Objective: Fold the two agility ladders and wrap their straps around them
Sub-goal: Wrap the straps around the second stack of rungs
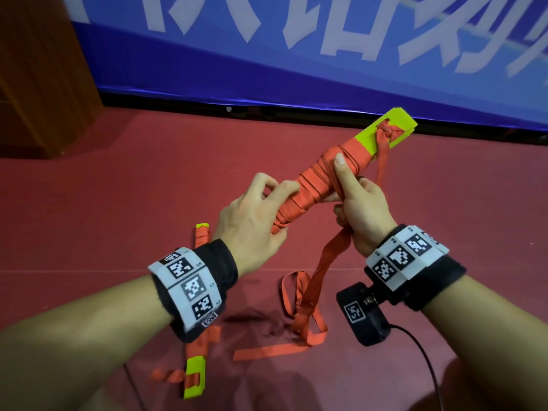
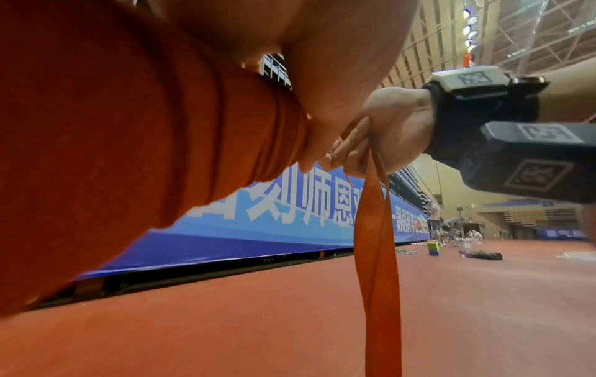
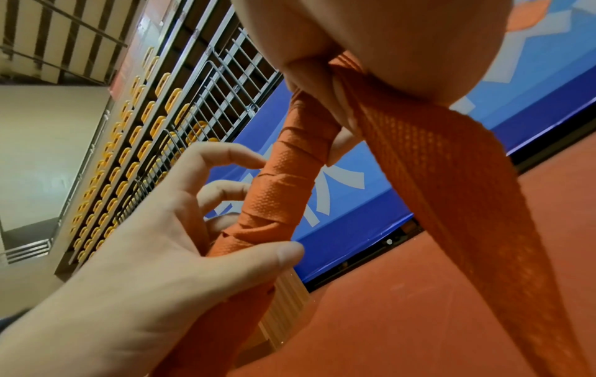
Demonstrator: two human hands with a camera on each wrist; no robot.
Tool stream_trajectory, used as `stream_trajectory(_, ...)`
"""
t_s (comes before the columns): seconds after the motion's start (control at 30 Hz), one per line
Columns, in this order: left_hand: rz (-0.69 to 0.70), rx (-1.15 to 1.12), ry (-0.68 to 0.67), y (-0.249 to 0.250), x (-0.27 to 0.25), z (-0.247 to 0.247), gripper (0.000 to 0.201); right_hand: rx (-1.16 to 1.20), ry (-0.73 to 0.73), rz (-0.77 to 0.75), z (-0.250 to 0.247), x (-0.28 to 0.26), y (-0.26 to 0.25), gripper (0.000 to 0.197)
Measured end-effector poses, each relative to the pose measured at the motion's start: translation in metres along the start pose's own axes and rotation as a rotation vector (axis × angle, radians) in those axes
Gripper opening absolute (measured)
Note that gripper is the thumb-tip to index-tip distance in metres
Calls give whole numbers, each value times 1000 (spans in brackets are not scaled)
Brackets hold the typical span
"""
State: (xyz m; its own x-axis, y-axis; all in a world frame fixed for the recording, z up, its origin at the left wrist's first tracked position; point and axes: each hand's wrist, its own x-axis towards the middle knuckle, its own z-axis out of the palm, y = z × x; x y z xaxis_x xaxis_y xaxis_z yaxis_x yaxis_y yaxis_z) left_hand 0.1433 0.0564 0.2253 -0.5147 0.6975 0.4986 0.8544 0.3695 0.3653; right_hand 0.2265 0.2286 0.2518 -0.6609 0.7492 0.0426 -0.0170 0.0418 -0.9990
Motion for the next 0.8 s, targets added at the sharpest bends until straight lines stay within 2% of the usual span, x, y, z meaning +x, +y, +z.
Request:
stream_trajectory(0.1,-26,-48,26,-3,2,0,61,-59,-26,-45,-3,-1,1,63)
stream_trajectory(0.37,-32,-157,120,-4,4,-2,53,-77,-55,-156,-7,-5,-3,33)
stream_trajectory(0.6,-76,-247,127,-3,3,-5,51,-82,-96,-207,-7,-9,-6,18)
stream_trajectory(0.8,-131,-364,99,0,4,-11,54,-110,-117,-262,-10,-8,-6,17)
